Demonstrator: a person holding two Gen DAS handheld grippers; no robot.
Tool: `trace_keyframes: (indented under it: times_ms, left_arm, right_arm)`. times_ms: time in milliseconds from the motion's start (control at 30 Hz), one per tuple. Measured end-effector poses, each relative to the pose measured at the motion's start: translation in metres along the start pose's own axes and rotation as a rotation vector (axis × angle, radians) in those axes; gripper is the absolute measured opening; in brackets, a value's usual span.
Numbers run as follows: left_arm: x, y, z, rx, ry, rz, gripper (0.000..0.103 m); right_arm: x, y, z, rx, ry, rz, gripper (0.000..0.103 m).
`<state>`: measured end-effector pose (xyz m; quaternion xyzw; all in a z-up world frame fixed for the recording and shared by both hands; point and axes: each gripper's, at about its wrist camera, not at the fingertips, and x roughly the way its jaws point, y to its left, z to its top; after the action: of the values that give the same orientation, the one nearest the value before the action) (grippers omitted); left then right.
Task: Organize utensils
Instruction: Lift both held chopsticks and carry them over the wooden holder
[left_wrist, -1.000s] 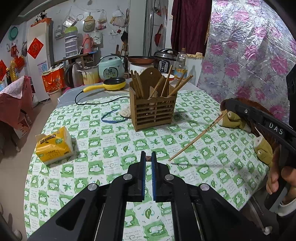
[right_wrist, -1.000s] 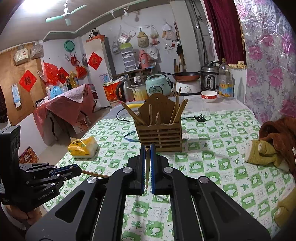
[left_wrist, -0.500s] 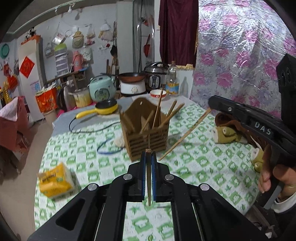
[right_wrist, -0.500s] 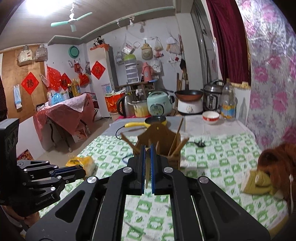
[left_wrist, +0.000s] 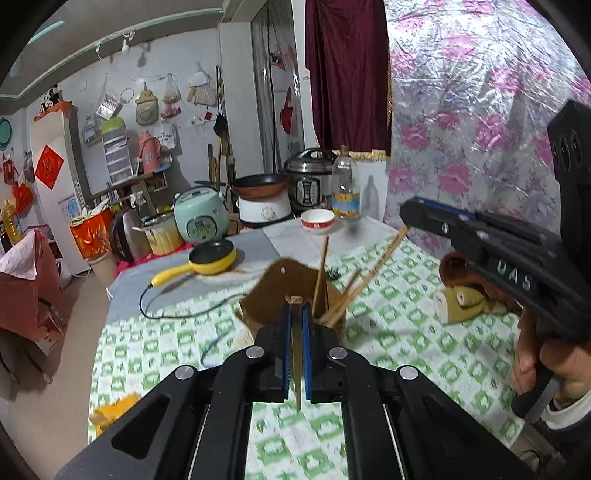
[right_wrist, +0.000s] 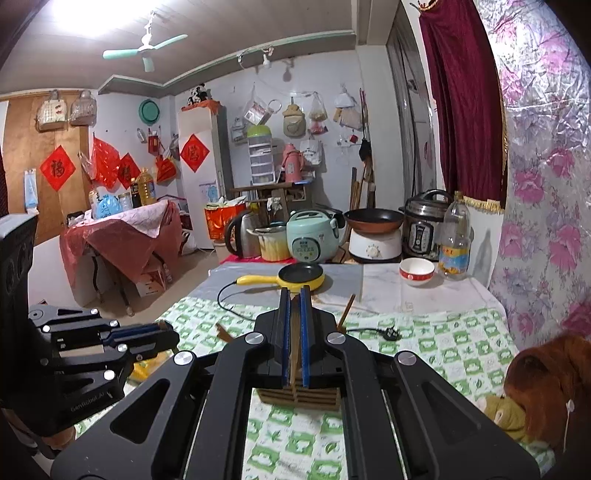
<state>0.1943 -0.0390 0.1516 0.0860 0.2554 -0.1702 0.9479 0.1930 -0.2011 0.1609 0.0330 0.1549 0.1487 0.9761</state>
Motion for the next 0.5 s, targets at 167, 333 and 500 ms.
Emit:
trace_keyframes:
  times_ms: [167,333,500]
  left_arm:
    - [0.009,0.01,0.033,-0.019,-0.038,0.028,0.006]
    - [0.021,0.021,0.067,-0.034,-0.086,0.067,0.006]
    - [0.039,0.031,0.082,-0.082,-0.105,0.065,0.006]
  right_arm:
    - [0.017,-0.008,0.014,0.003,-0.011,-0.005,0.006]
    - [0.038,-0.009,0.025,-0.016,-0.014,-0.018,0.006]
    - [0.056,-0.012,0.032,-0.022,-0.025,-0.028,0.006]
